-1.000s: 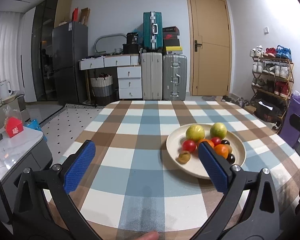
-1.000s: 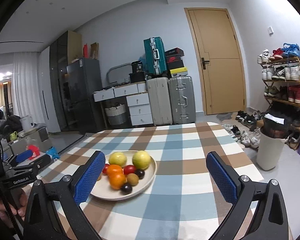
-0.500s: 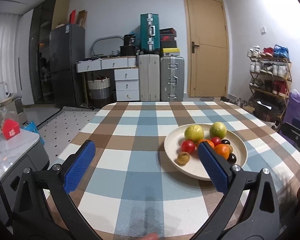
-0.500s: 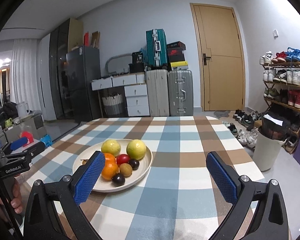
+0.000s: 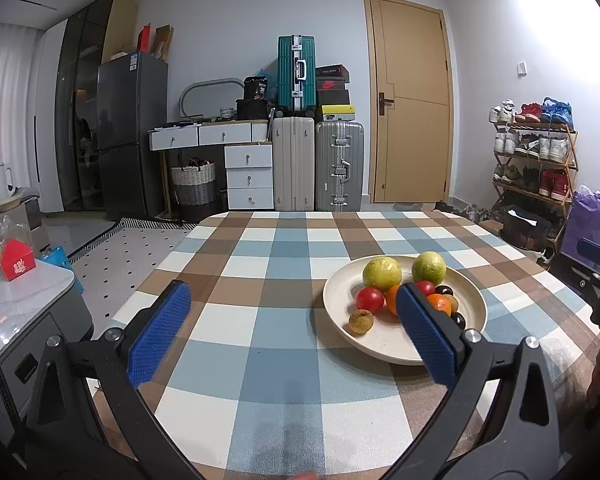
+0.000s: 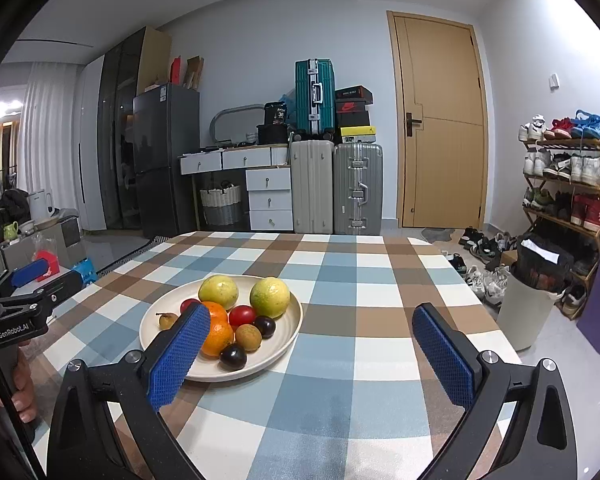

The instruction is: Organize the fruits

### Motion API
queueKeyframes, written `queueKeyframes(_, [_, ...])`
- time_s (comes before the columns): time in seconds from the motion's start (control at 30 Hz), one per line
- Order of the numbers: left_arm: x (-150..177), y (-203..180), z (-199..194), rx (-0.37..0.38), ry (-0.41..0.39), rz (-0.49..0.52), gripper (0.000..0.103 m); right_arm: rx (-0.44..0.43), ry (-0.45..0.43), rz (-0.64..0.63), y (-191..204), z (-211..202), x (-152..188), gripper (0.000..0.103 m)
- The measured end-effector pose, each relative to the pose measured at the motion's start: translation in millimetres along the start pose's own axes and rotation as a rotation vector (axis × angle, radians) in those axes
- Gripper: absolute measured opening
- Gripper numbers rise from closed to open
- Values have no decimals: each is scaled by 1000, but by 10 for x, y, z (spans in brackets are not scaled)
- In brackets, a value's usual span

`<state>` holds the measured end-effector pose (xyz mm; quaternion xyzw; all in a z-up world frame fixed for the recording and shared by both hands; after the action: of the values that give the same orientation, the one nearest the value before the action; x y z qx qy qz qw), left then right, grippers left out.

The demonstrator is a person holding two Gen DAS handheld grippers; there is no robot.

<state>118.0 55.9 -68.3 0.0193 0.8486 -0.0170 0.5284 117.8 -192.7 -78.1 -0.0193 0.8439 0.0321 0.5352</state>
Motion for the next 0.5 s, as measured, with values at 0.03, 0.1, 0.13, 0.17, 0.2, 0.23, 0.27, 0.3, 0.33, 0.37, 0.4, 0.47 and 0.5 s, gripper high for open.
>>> queueKeyframes(0.03, [1, -6, 7, 0, 0, 0, 102, 1, 0, -1, 4, -3, -1, 103])
queueKeyframes(0.1, [0, -4, 5, 0, 0, 0, 102, -1, 0, -2, -5, -4, -1, 103])
queueKeyframes(0.13, [1, -7, 8, 0, -1, 0, 102, -1, 0, -3, -7, -3, -1, 103])
queueKeyframes(0.17, [-1, 3, -8, 0, -1, 0, 102, -1, 0, -1, -7, -3, 0, 103])
queueKeyframes(0.2, [1, -1, -1, 0, -1, 0, 102, -1, 0, -1, -4, -4, 0, 103])
queueKeyframes(0.23, [2, -5, 6, 0, -1, 0, 102, -2, 0, 0, -4, -3, 0, 103])
queueKeyframes(0.27, [0, 4, -8, 0, -1, 0, 102, -1, 0, -1, -3, -4, 0, 103])
queueKeyframes(0.3, [0, 5, -10, 0, -1, 0, 102, -1, 0, -1, -2, -3, 0, 103])
queueKeyframes(0.33, [0, 5, -10, 0, -1, 0, 102, -1, 0, -2, -3, -2, -1, 103])
queueKeyframes(0.37, [1, 4, -9, 0, -1, 0, 102, -1, 0, -1, -4, -3, 0, 103])
queueKeyframes(0.4, [2, 1, -2, -1, -1, 0, 102, -1, 0, -1, -4, -4, 1, 103])
queueKeyframes(0.47, [1, 5, -10, 0, -1, 0, 102, -1, 0, -1, -4, -3, 1, 103])
queueKeyframes(0.5, [2, 1, -4, 0, -1, 0, 102, -1, 0, -1, -3, -2, 1, 103])
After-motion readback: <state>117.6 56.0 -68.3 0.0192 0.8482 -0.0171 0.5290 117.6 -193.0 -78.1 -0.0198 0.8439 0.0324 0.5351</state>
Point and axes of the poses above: each gripper's, at about its wrist camera, not at the fingertips, and z roughly the way its jaws point, y to its left, x to its underside, the point moved 9 cm from there along z, roughly the way its jaws point, and after that the axes turned 8 degrees about y, right-handed, at the moved point
